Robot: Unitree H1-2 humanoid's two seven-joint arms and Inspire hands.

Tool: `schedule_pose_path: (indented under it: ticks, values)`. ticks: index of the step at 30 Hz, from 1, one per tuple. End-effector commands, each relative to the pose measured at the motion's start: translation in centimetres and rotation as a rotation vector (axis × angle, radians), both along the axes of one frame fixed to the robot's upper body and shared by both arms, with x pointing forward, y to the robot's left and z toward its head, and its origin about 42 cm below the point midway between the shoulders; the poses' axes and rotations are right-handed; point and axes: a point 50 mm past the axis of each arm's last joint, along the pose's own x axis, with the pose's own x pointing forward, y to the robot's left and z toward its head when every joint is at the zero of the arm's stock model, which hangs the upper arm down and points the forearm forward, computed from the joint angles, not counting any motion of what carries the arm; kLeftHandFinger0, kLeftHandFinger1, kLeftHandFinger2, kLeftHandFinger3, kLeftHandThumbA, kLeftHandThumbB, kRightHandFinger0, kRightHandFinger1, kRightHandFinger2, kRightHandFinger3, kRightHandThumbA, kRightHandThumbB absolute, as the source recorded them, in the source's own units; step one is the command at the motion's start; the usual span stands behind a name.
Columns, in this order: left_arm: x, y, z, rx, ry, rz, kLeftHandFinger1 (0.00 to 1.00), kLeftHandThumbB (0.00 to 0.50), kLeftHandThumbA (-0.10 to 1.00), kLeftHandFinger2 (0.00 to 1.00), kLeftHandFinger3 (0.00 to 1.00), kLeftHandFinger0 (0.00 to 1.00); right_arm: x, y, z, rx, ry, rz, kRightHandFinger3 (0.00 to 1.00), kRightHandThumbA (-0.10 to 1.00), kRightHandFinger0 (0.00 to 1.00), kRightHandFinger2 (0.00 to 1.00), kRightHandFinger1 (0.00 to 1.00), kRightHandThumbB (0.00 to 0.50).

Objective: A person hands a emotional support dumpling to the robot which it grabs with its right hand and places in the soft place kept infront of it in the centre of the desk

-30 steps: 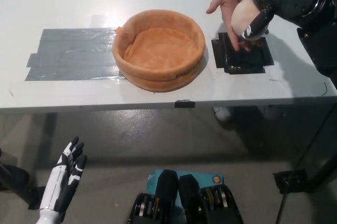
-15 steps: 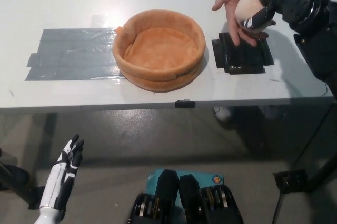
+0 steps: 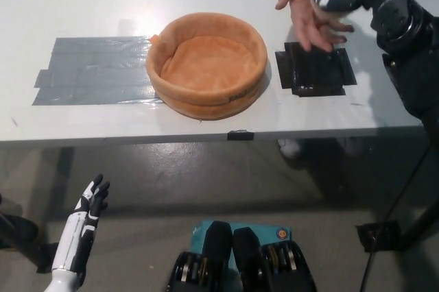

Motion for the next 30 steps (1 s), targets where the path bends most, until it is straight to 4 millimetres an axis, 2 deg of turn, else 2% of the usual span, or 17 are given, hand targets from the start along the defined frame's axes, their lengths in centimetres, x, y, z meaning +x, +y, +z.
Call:
schedule_pose_path:
  ticks: [1, 2, 4, 6, 7, 9, 12, 14, 17, 19, 20, 21, 24, 27, 28, 29, 30]
  values:
    - [0.4, 0.1, 1.0, 0.021, -0.049, -0.007, 1.00, 0.099, 1.00, 1.00, 1.00, 1.00, -1.3, 2.7, 7.4, 0.062, -0.333, 0.061, 0.90, -0.10, 0.00, 0.81, 0.39, 0.217]
    - [0.4, 0.1, 1.0, 0.024, -0.049, -0.006, 1.00, 0.100, 1.00, 1.00, 1.00, 1.00, -1.6, 3.2, 8.1, 0.065, -0.359, 0.069, 0.93, -0.10, 0.00, 0.81, 0.39, 0.225]
    - [0.5, 0.1, 1.0, 0.020, -0.051, -0.008, 1.00, 0.094, 1.00, 1.00, 1.00, 1.00, -2.6, 5.1, 10.0, 0.079, -0.438, 0.119, 0.94, -0.10, 0.00, 0.85, 0.41, 0.195]
    - [0.6, 0.1, 1.0, 0.018, -0.051, -0.008, 1.00, 0.095, 1.00, 1.00, 1.00, 1.00, -2.9, 6.0, 10.6, 0.091, -0.453, 0.148, 0.96, -0.10, 0.03, 0.91, 0.47, 0.173]
    - [0.5, 0.0, 1.0, 0.017, -0.051, -0.010, 1.00, 0.088, 1.00, 1.00, 1.00, 1.00, -3.7, 7.9, 11.3, 0.087, -0.514, 0.199, 0.85, -0.10, 0.10, 0.82, 0.43, 0.223]
    - [0.5, 0.0, 1.0, 0.022, -0.051, -0.012, 1.00, 0.078, 1.00, 1.00, 1.00, 1.00, -4.4, 10.2, 11.7, 0.089, -0.519, 0.243, 0.78, -0.10, 0.00, 0.74, 0.32, 0.205]
    - [0.6, 0.0, 1.0, 0.024, -0.047, -0.009, 1.00, 0.081, 0.98, 1.00, 1.00, 1.00, -4.6, 12.3, 11.3, 0.078, -0.509, 0.274, 0.70, -0.10, 0.00, 0.67, 0.26, 0.187]
    - [0.6, 0.0, 0.9, 0.034, -0.049, -0.011, 1.00, 0.070, 0.97, 1.00, 1.00, 1.00, -4.4, 14.2, 10.1, 0.061, -0.494, 0.290, 0.68, -0.10, 0.00, 0.71, 0.27, 0.196]
    - [0.7, 0.0, 0.9, 0.029, -0.049, -0.012, 1.00, 0.072, 0.96, 1.00, 1.00, 1.00, -3.5, 15.9, 7.4, 0.039, -0.444, 0.310, 0.78, -0.10, 0.00, 0.86, 0.36, 0.205]
    - [0.7, 0.1, 0.9, 0.028, -0.049, -0.011, 1.00, 0.076, 0.96, 1.00, 1.00, 1.00, -2.9, 16.6, 6.1, -0.015, -0.395, 0.290, 0.82, -0.10, 0.00, 0.91, 0.40, 0.188]
    - [0.7, 0.1, 0.9, 0.029, -0.048, -0.011, 1.00, 0.088, 0.96, 1.00, 1.00, 1.00, -2.6, 16.8, 5.4, -0.016, -0.387, 0.295, 0.81, -0.10, 0.00, 0.90, 0.41, 0.188]
    - [0.7, 0.0, 1.0, 0.030, -0.047, -0.012, 1.00, 0.093, 0.96, 1.00, 1.00, 1.00, -2.2, 16.9, 4.1, -0.007, -0.371, 0.305, 0.73, -0.10, 0.00, 0.84, 0.41, 0.207]
    - [0.7, -0.2, 1.0, 0.026, -0.041, -0.012, 1.00, 0.086, 0.97, 1.00, 1.00, 1.00, -1.5, 16.8, 1.2, 0.008, -0.280, 0.297, 0.67, -0.10, 0.02, 0.82, 0.44, 0.207]
    - [0.9, -0.2, 1.1, 0.021, -0.050, -0.019, 1.00, 0.098, 1.00, 1.00, 1.00, 1.00, -1.0, 16.3, -1.2, 0.009, -0.170, 0.302, 0.75, -0.10, 0.11, 0.91, 0.56, 0.211]
    - [1.0, -0.2, 1.1, 0.017, -0.053, -0.018, 1.00, 0.098, 1.00, 1.00, 1.00, 1.00, -0.9, 16.2, -1.6, 0.010, -0.147, 0.304, 0.71, -0.10, 0.10, 0.89, 0.55, 0.212]
    - [1.0, -0.2, 1.2, 0.018, -0.052, -0.017, 1.00, 0.106, 1.00, 1.00, 1.00, 1.00, -0.8, 16.0, -2.0, 0.008, -0.106, 0.309, 0.84, -0.10, 0.29, 1.00, 0.72, 0.226]
    - [1.0, -0.2, 1.1, 0.016, -0.051, -0.018, 1.00, 0.107, 1.00, 1.00, 1.00, 1.00, -0.6, 15.7, -2.6, -0.019, -0.029, 0.335, 1.00, 0.00, 0.53, 1.00, 0.95, 0.214]
